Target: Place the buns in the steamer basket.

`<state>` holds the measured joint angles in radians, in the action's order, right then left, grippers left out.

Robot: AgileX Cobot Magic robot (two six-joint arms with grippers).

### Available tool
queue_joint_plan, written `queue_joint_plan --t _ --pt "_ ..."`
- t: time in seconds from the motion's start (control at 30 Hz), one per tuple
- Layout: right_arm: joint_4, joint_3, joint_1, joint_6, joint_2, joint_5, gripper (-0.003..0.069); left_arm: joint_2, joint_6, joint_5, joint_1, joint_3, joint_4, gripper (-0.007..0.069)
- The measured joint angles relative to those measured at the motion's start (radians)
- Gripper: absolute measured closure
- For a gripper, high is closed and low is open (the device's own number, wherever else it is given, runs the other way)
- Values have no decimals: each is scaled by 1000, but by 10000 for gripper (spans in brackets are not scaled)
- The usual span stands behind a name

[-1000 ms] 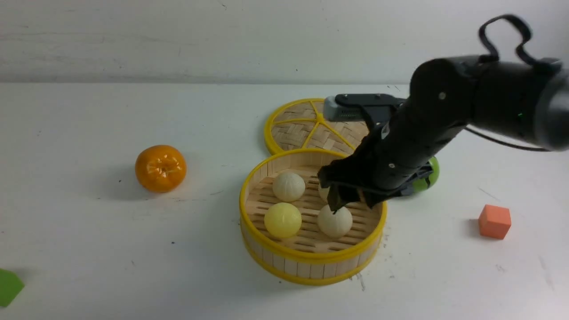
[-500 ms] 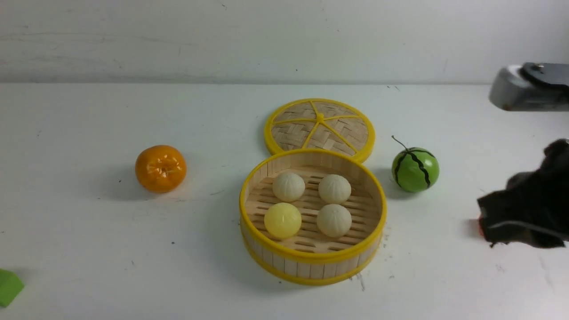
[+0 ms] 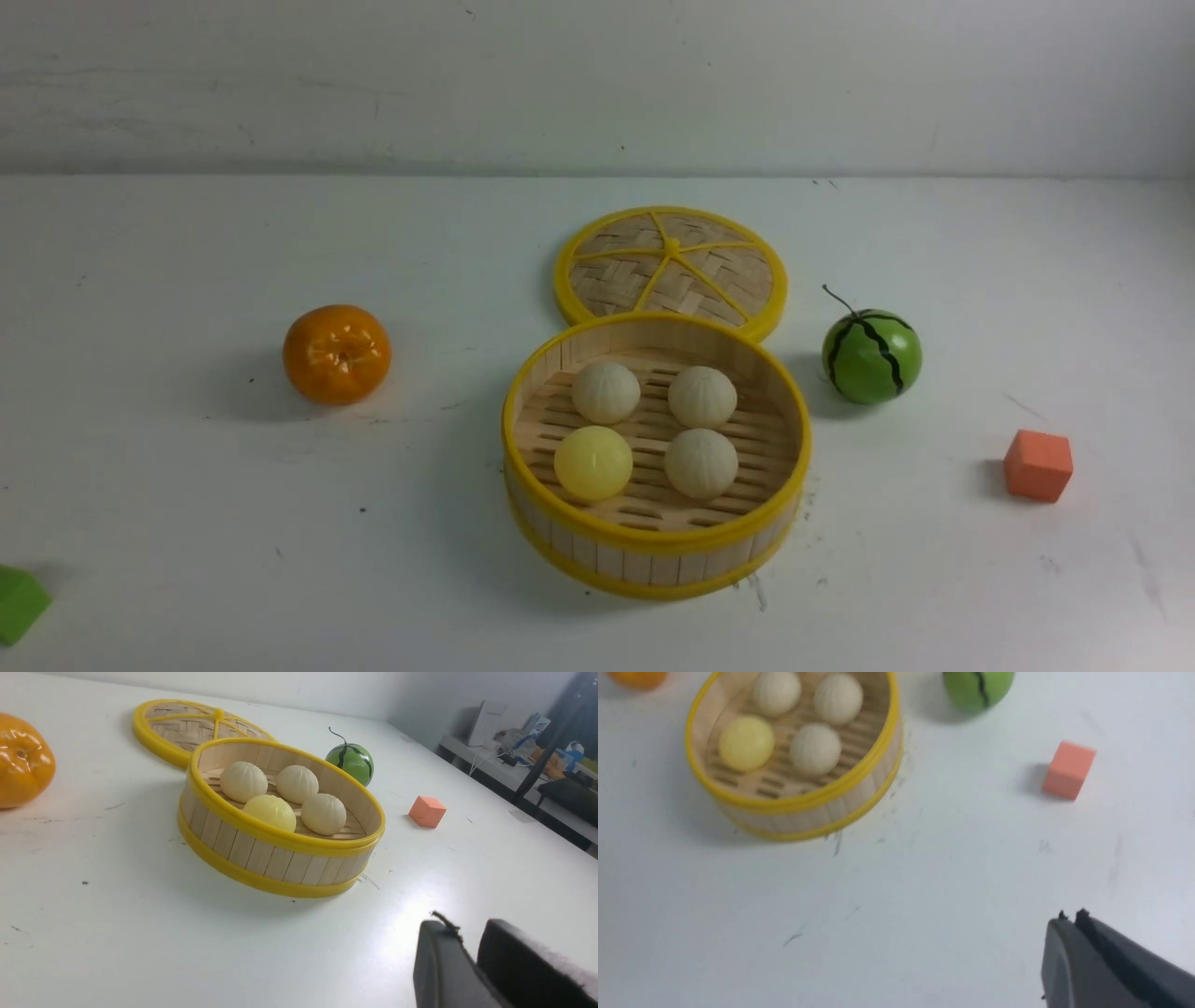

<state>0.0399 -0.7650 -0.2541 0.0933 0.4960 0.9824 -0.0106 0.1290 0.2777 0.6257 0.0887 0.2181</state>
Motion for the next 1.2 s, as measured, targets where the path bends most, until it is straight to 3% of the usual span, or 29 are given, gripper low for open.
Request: queue_joint_plan --t 0.1,0.23,0.4,1.2 --pt "28 235 105 -93 -195 -239 671 0 0 0 0 0 0 501" --pt "30 543 167 -133 -379 -466 675 0 0 0 0 0 0 497" --pt "38 763 183 -108 -501 -543 674 0 0 0 0 0 0 494" --pt "56 780 184 -93 -506 -581 674 0 -1 8 0 0 -6 483"
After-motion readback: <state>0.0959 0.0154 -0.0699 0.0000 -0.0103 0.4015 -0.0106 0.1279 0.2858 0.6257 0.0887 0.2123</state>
